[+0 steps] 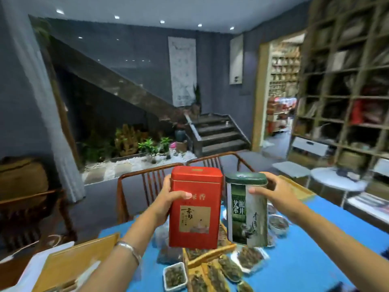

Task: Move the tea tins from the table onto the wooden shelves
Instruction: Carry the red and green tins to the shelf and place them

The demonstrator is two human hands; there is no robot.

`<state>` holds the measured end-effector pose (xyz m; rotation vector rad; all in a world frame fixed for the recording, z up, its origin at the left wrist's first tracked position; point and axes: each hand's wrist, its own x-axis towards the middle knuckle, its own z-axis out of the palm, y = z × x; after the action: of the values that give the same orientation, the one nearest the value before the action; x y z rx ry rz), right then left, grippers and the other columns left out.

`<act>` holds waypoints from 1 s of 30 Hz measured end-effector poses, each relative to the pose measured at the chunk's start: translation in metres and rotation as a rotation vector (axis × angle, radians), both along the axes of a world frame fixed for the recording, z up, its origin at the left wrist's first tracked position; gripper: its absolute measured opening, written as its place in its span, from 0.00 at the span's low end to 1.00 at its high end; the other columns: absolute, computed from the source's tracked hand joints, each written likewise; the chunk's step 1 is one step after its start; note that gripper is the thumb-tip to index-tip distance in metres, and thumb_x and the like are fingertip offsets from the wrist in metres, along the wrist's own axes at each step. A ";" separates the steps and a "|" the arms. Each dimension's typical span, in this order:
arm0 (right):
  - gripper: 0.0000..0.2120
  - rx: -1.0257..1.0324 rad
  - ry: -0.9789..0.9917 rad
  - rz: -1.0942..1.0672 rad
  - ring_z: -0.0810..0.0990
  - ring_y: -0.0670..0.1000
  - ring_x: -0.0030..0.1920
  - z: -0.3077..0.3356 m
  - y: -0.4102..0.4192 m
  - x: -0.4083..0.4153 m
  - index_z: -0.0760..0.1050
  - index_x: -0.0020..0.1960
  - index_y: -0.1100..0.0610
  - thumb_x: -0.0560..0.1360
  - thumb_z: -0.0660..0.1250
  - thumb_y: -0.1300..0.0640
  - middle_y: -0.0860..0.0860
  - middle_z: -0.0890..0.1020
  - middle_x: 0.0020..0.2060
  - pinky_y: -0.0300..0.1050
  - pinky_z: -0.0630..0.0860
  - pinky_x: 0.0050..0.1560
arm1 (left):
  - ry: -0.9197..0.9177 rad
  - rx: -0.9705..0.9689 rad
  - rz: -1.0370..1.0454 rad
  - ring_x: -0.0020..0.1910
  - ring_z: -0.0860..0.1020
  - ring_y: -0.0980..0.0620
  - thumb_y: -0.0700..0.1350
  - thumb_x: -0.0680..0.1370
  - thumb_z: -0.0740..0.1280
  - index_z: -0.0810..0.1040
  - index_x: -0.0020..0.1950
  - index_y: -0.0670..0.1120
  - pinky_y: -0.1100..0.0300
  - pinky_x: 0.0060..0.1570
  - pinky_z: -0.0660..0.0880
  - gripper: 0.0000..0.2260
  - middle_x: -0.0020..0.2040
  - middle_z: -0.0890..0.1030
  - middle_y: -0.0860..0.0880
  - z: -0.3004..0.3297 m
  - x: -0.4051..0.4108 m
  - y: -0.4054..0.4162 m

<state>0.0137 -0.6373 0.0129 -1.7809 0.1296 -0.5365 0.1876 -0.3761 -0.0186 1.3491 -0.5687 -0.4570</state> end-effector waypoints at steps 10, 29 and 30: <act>0.14 -0.070 -0.077 -0.589 0.84 0.41 0.41 0.043 -0.191 -0.363 0.80 0.48 0.48 0.64 0.78 0.52 0.42 0.86 0.42 0.31 0.77 0.37 | 0.096 -0.133 -0.522 0.54 0.79 0.36 0.42 0.58 0.76 0.66 0.68 0.44 0.32 0.56 0.75 0.39 0.61 0.78 0.32 0.040 -0.274 -0.321; 0.18 0.066 -0.364 -1.307 0.86 0.56 0.42 0.072 -0.297 -0.800 0.75 0.57 0.57 0.72 0.71 0.49 0.55 0.87 0.43 0.47 0.81 0.37 | 0.098 -0.102 -1.188 0.52 0.83 0.38 0.46 0.58 0.78 0.68 0.67 0.49 0.47 0.42 0.81 0.39 0.57 0.82 0.36 0.098 -0.715 -0.601; 0.18 0.055 -0.372 -1.316 0.86 0.56 0.42 0.073 -0.311 -0.812 0.75 0.57 0.57 0.72 0.71 0.50 0.55 0.87 0.43 0.47 0.81 0.37 | 0.099 -0.108 -1.183 0.51 0.83 0.39 0.47 0.57 0.78 0.68 0.68 0.48 0.48 0.41 0.81 0.40 0.56 0.82 0.37 0.100 -0.727 -0.616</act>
<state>-0.7985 -0.9478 0.0860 -1.3093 1.0691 -1.7392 -0.5399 -0.9920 0.0814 0.7551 -1.2690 -1.4065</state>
